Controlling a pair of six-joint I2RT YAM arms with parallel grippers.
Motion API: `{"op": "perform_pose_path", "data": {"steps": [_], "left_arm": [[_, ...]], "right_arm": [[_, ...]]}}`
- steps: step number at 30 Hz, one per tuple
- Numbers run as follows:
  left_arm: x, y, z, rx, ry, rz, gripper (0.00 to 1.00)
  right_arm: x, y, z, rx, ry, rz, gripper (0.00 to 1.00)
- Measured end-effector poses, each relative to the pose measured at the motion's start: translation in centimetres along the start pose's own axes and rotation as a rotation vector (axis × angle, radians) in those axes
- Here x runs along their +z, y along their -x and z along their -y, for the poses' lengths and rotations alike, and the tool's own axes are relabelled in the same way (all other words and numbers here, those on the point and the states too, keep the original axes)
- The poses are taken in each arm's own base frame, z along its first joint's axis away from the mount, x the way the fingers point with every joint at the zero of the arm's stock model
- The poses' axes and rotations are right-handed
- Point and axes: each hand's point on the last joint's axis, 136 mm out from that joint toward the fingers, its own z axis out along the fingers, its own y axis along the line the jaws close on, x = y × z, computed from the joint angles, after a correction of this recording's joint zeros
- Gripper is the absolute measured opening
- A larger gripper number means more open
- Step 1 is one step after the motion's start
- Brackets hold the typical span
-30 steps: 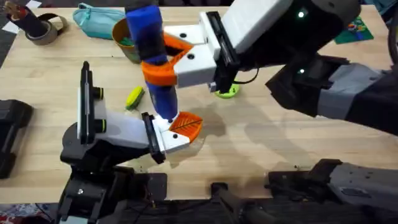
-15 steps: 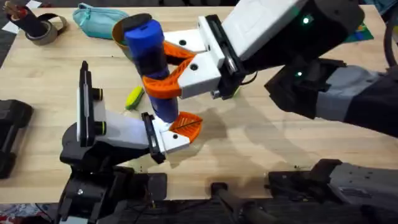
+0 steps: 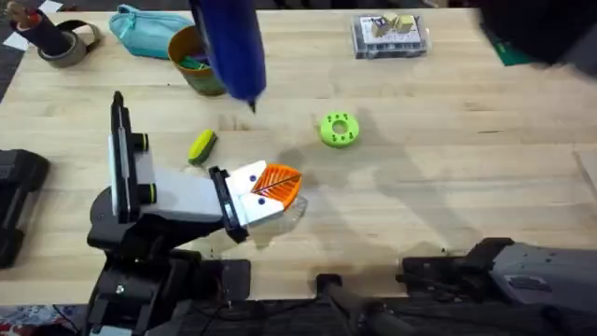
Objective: Pick up the gripper from the table and insert it into the empty holder that is missing its gripper. Then pick up a screw, insert it into the mounting hole, and use the screwdriver to tighten it. Finally, clean up the table by picking up the vegetable and placing it into the bucket.
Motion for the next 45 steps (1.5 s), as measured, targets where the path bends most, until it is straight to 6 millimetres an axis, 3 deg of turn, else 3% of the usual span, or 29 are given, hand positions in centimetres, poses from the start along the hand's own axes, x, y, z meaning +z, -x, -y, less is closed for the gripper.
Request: {"op": "perform_pose_path", "data": {"steps": [4, 7, 17, 30, 36, 45], "left_arm": [[0.0, 0.0, 0.0, 0.000, 0.002, 0.000, 0.009], [0.0, 0.0, 0.0, 0.000, 0.002, 0.000, 0.009], [0.0, 0.0, 0.0, 0.000, 0.002, 0.000, 0.009], [0.0, 0.0, 0.0, -0.001, 0.002, 0.000, 0.009], [0.0, 0.0, 0.0, 0.000, 0.002, 0.000, 0.009], [0.0, 0.0, 0.0, -0.001, 0.002, 0.000, 0.009]], "right_arm": [[0.2, 1.6, -1.6, -0.056, 0.014, -0.010, 0.026], [0.6, 0.9, -1.9, -0.065, 0.026, -0.029, 0.026], [0.6, -1.8, -0.2, -0.070, -0.019, -0.093, 0.026], [2.6, -3.1, -2.7, -0.254, 0.082, -0.097, 0.026], [2.8, -5.1, -1.9, -0.237, 0.051, -0.107, 0.026], [3.5, -6.0, -1.6, -0.270, -0.003, -0.007, 0.026]]}}
